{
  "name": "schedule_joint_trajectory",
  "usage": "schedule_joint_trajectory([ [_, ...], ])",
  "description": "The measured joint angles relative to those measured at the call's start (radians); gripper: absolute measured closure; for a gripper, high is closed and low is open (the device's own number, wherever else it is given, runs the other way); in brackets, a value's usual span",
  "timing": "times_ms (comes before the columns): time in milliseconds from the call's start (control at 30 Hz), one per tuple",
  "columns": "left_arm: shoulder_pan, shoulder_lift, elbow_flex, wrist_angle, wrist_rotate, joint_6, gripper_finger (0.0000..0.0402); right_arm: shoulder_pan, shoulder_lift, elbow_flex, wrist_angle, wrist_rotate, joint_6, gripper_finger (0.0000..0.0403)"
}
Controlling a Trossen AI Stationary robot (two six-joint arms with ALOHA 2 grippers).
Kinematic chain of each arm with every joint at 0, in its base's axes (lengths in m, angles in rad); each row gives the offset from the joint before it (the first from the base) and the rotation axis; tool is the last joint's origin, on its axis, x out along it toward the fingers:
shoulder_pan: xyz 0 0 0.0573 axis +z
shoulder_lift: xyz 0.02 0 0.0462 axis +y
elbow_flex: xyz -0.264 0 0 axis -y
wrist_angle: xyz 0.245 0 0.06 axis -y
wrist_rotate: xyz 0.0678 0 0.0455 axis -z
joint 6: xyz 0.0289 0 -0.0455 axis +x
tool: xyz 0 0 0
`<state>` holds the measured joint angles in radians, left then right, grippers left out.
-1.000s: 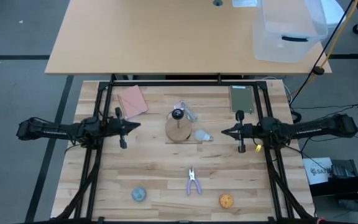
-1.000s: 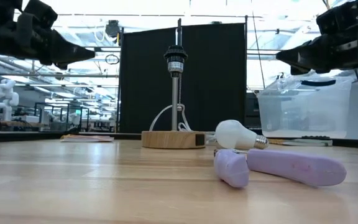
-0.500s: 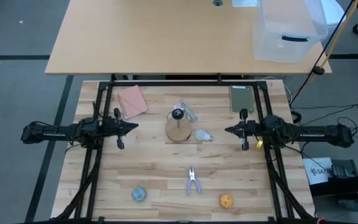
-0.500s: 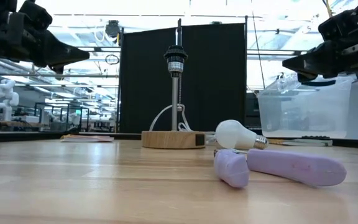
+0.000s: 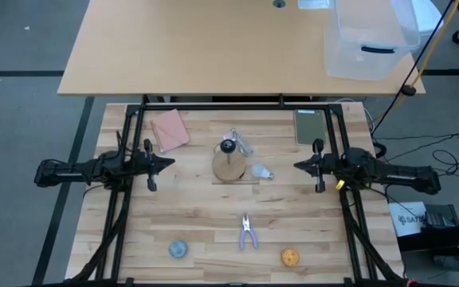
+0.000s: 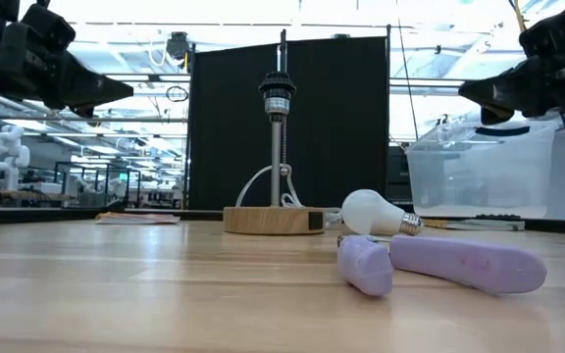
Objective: Screw lightbulb
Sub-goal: Return to Home Position
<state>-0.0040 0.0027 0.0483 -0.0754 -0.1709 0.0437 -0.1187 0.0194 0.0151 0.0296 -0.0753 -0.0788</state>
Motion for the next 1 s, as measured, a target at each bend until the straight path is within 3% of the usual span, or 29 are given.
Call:
schedule_joint_trajectory([
  [1000, 0.0, 0.005, -0.001, 0.001, -0.018, -0.035, 0.0401, 0.001, -0.013, 0.0, -0.005, 0.025, 0.094, 0.0403],
])
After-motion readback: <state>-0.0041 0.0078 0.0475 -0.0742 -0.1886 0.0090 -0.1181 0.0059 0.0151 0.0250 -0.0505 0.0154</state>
